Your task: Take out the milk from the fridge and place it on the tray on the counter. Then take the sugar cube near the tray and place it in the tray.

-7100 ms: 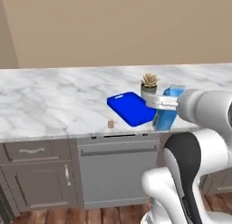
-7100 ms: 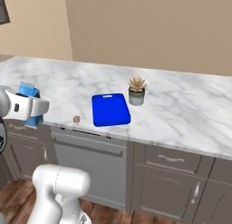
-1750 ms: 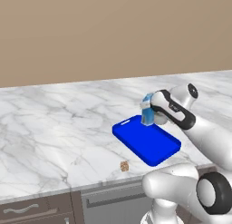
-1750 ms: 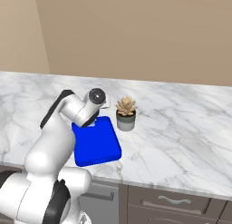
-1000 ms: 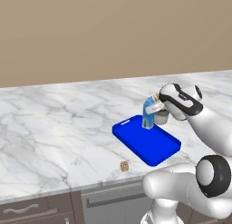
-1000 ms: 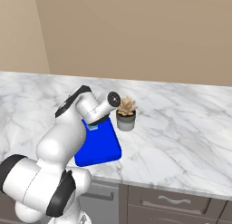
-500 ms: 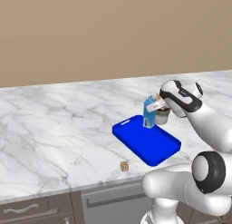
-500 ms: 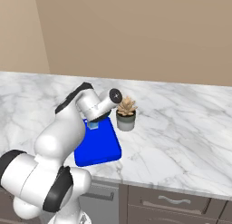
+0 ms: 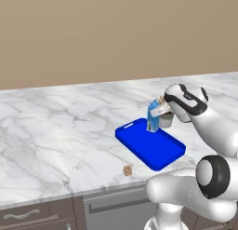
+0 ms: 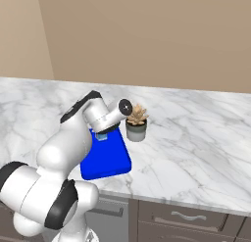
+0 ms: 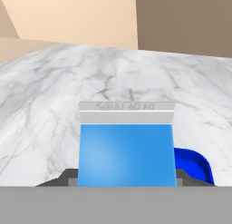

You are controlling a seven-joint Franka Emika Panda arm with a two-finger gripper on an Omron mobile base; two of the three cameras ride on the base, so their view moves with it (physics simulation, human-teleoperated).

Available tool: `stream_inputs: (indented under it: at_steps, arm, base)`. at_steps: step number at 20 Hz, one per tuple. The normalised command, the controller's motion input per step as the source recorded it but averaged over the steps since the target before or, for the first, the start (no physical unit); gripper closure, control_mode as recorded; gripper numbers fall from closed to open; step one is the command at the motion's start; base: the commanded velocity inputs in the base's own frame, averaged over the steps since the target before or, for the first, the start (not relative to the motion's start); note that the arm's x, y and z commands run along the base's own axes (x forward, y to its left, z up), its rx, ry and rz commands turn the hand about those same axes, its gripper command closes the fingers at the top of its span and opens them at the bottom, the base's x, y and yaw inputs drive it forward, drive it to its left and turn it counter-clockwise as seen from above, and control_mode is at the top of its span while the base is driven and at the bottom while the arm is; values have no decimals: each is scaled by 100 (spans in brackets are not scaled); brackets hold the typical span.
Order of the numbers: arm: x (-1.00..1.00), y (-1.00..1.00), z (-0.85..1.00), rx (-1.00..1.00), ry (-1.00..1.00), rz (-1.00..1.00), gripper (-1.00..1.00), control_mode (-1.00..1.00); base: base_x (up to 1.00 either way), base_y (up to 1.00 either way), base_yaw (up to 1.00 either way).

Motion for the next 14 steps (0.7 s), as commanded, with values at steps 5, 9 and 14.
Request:
stream_inputs:
  at_steps: [5,9,14]
  arm:
    - [0,0,-17,0,-5,0,100,-100]
    - [0,1,-21,0,0,0,100,-100]
    - [0,0,-19,0,0,0,100,-100]
  base:
    - [0,0,0]
    - [0,0,0]
    - [0,0,0]
